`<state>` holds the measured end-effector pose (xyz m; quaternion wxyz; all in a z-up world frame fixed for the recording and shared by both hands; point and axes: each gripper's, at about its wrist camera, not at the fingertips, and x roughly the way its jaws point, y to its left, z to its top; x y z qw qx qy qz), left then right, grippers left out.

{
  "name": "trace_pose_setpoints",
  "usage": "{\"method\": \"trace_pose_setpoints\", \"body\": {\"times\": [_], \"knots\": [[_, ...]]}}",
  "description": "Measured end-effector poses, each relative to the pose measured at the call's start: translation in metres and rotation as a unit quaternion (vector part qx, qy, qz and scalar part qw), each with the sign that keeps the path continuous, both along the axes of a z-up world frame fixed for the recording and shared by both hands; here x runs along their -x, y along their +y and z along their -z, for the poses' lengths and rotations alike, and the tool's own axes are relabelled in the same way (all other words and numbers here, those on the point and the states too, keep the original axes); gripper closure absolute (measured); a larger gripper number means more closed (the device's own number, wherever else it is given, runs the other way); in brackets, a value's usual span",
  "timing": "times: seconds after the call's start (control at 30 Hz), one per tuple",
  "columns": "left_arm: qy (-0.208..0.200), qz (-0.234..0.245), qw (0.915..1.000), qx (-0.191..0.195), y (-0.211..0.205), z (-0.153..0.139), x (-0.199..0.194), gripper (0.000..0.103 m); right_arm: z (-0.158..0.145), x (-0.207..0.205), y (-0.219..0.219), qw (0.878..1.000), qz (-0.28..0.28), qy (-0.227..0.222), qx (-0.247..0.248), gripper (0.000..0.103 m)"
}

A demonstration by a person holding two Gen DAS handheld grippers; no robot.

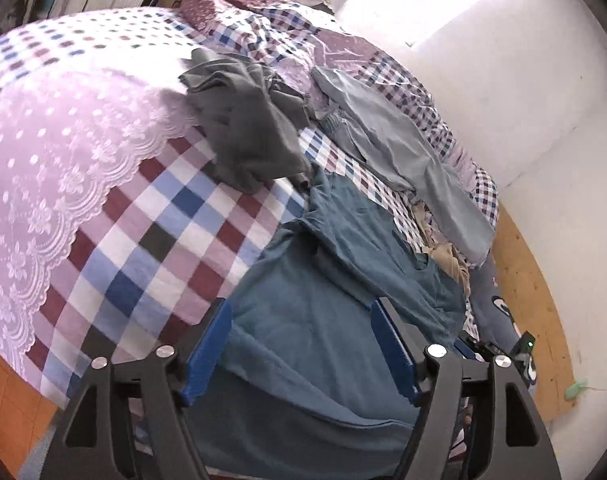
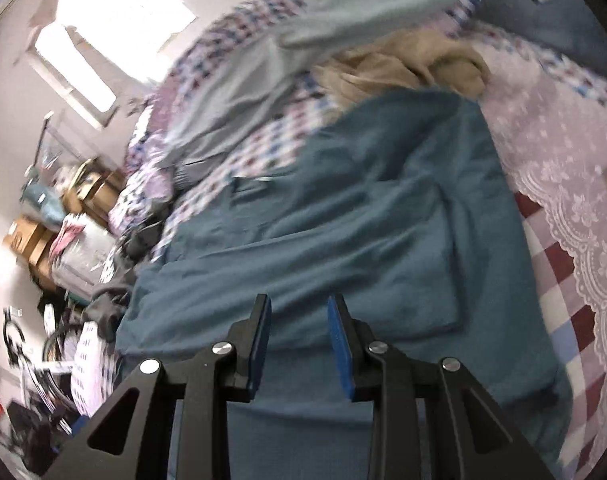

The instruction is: Fold clothes

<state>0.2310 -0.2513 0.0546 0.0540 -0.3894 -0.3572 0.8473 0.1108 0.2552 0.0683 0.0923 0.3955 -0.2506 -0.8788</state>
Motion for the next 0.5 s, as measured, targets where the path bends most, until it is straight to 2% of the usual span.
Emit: {"method": "trace_pose_setpoints", "body": {"times": [0.13,0.27,0.37,0.5], "knots": [[-0.029,0.009,0.9986,-0.043,-0.002,0.021,-0.006,0.025,-0.011,-0.023,-0.045,0.998,-0.046,0.037,-0.021,0.063],[-0.031,0.013,0.9990,-0.028,0.003,0.023,-0.012,0.025,-0.011,-0.047,-0.107,0.990,-0.107,0.065,-0.068,0.061],[-0.029,0.013,0.9989,-0.035,-0.001,0.025,-0.018,0.025,-0.004,-0.065,-0.163,0.975,-0.171,0.083,-0.115,0.061],[-0.033,0.009,0.9984,-0.046,-0.005,0.031,-0.020,0.025,0.004,-0.094,-0.226,0.945,-0.242,0.132,-0.178,0.061]]}}
